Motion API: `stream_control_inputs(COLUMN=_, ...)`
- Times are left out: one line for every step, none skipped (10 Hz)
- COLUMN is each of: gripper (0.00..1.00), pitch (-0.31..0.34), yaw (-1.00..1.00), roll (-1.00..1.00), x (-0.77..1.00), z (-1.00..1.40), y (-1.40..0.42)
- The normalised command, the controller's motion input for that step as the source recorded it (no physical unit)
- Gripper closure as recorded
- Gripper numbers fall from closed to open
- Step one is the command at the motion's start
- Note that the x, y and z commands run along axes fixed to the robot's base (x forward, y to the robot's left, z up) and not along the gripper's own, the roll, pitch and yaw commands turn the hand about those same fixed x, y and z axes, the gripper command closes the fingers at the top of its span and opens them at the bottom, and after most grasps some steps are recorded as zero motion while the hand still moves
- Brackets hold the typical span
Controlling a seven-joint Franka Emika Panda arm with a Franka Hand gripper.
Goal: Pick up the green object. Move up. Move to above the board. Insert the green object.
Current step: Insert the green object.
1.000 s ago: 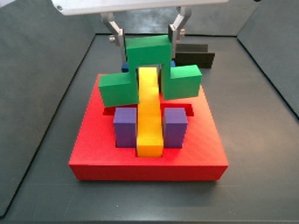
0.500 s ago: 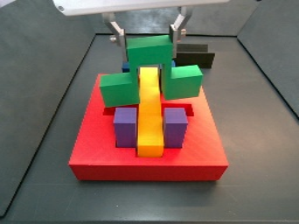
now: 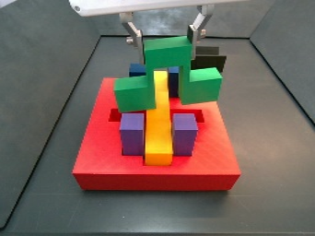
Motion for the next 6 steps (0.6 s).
stream_control_inputs(gripper=1.00, pitch=0.000, yaw=0.00, roll=0.00, x=0.00, z=-0.07, y=0.00)
stream_control_inputs(gripper=1.00, pitch=0.000, yaw=-0.04, roll=0.00, x=-0.13, z=-0.05, y=0.00)
stream_control_inputs(gripper=1.00, pitch=-0.023, yaw=-0.07, roll=-0.01, x=-0.23, z=-0.04, y=0.00)
stream_control_inputs(gripper=1.00, pitch=-0.036, yaw=-0.09, roll=-0.01, x=-0.27, z=-0.05, y=0.00)
stream_control_inputs(gripper=1.00, pitch=-0.033, yaw=-0.09, roll=0.00, x=-0.25, z=-0.07, y=0.00)
stream_control_inputs(gripper=1.00, pitch=-0.020, yaw=-0.08, roll=0.00, x=-0.22, z=-0.04, y=0.00)
